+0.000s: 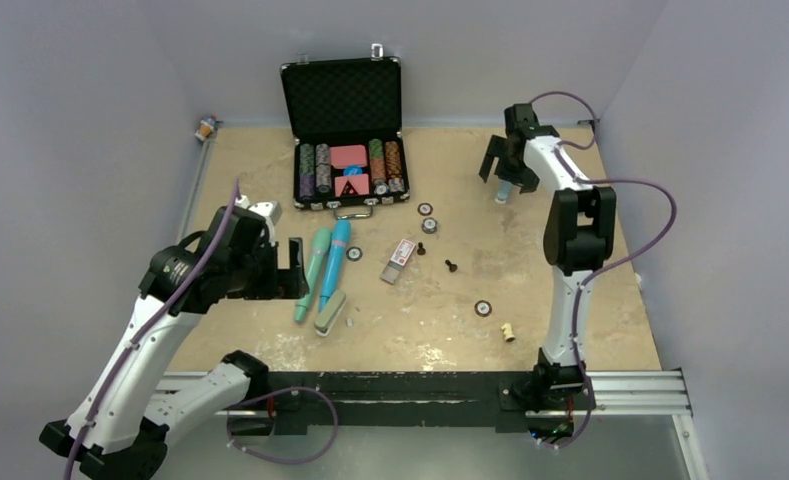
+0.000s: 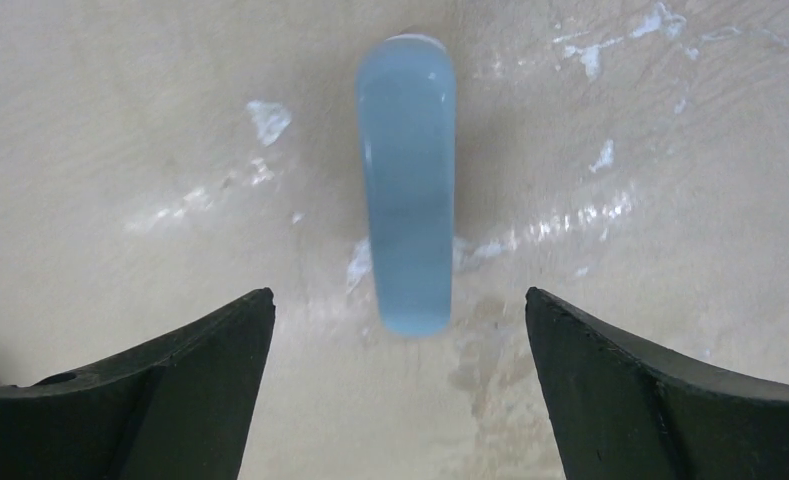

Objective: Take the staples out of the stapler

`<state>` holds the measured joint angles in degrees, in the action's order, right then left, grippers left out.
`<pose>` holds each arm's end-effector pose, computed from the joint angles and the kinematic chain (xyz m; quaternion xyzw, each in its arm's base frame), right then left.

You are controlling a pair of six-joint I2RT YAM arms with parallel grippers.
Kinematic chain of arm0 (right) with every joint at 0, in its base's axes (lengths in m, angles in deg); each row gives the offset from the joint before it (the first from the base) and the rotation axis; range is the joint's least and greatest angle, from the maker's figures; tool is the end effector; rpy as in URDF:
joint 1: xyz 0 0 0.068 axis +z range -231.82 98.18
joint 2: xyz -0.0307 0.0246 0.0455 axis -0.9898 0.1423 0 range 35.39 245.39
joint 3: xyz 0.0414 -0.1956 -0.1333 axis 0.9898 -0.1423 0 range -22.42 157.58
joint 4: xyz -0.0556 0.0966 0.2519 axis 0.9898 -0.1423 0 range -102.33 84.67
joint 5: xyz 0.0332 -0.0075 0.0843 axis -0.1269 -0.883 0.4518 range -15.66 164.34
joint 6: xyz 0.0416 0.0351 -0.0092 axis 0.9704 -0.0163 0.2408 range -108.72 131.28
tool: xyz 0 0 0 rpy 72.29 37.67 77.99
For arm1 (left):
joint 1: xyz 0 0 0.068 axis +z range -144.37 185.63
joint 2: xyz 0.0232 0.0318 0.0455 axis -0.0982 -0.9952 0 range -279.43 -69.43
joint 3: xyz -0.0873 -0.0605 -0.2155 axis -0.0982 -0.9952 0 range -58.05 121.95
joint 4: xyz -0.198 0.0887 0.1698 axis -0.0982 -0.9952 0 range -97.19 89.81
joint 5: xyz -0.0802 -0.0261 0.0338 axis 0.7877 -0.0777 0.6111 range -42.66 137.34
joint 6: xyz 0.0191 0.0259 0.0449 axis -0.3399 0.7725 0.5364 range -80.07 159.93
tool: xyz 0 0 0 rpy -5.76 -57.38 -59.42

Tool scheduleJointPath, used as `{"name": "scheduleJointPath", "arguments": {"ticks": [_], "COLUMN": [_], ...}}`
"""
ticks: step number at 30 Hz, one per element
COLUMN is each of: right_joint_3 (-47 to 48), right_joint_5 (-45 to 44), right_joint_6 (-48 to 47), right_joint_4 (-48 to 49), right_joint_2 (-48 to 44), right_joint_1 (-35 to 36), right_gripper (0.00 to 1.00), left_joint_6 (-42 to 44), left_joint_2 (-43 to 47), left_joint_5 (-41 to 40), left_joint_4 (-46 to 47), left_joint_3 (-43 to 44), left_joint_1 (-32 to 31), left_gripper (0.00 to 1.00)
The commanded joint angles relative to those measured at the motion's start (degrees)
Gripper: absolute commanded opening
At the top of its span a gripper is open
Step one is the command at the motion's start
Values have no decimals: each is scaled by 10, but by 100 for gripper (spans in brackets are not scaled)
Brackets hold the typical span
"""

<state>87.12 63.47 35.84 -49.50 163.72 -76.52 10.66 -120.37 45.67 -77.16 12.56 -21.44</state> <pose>0.4773 0.0371 0.1684 0.1838 0.9506 -0.0291 0.2486 0.1429 -0.0717 0.3424 -0.0225 0.9592 -0.1206 0.2547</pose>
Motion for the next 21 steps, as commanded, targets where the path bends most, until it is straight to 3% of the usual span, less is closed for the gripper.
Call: {"name": "scheduleJointPath", "arguments": {"ticks": [1,6,15,21], "right_joint_3": [-47,-133,-281,-377], "right_joint_5": [54,112,189,241], "right_joint_6": [-9,-16,10,48], "right_joint_4": [15,41,71,109], "right_joint_2": [-132,-242,-423,-536], "right_joint_1": [5,17,134,148], "right_gripper": [99,99,99,99], "left_joint_6": [23,24,45,63], "left_joint_2": [-22,-62,-164,-246], "left_joint_5": [40,23,19,9], "left_joint_4": [45,87,137,152], "left_joint_3": [-22,-49,-75,-69], "left_joint_1": [-10,-77,-86,-90], "left_gripper": [100,100,97,92]}}
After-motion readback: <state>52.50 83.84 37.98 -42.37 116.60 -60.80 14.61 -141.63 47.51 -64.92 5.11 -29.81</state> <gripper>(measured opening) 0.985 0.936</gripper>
